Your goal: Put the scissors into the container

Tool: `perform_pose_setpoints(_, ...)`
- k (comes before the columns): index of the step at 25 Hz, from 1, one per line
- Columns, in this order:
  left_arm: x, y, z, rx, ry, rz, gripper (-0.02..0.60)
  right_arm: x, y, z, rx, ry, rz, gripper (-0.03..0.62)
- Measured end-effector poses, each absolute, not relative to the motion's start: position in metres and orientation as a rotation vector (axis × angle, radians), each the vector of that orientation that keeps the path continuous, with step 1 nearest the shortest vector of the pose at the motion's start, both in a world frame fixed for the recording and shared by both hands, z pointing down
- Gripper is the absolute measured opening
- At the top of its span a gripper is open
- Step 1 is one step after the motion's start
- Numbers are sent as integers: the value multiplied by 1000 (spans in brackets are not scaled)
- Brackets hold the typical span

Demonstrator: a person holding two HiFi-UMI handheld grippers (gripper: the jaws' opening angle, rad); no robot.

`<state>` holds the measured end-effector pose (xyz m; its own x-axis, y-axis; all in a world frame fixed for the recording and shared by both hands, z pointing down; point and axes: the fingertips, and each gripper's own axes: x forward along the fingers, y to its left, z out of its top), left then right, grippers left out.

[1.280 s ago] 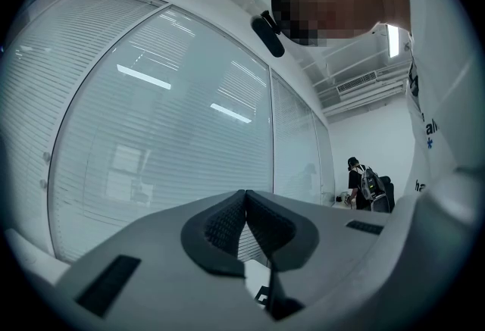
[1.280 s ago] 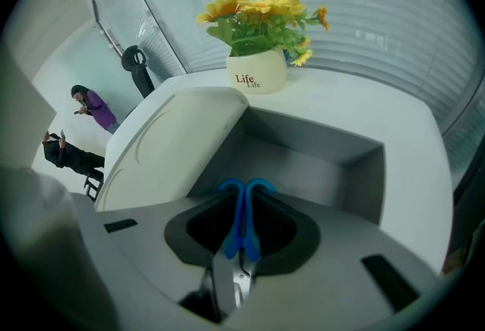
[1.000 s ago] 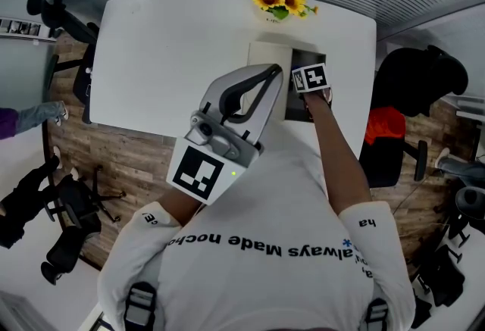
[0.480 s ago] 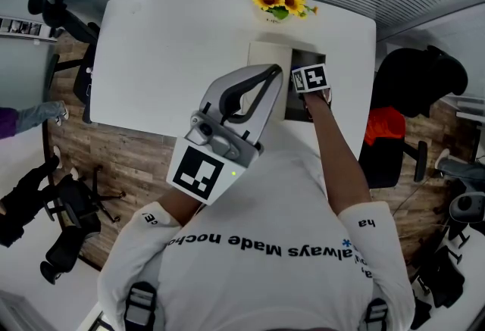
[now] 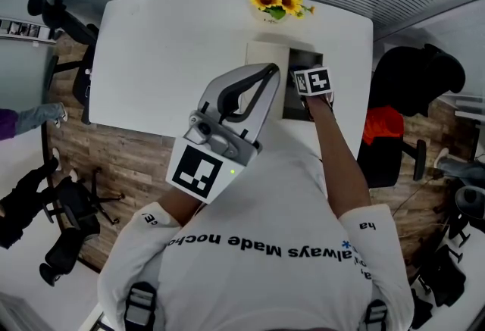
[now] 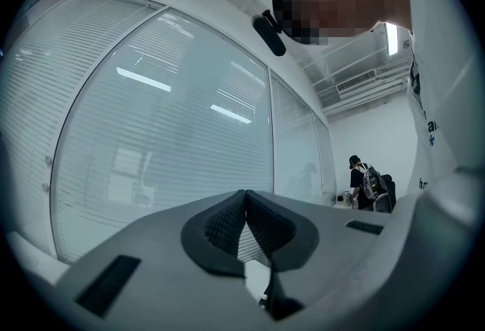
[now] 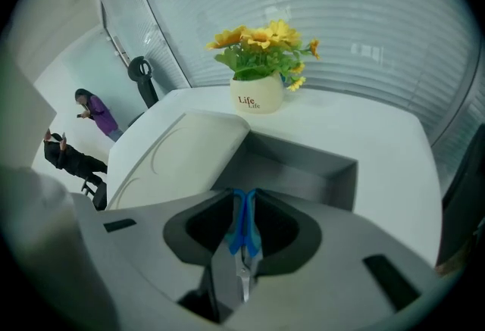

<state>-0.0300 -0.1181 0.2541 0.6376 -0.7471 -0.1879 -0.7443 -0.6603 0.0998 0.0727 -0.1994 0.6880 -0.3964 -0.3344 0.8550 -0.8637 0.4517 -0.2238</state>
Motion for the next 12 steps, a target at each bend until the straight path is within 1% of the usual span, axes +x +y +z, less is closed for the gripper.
perform_pose_setpoints(12, -27, -113, 255, 2828, -1286, -340, 20, 74, -204, 634, 1062, -2145, 735, 77)
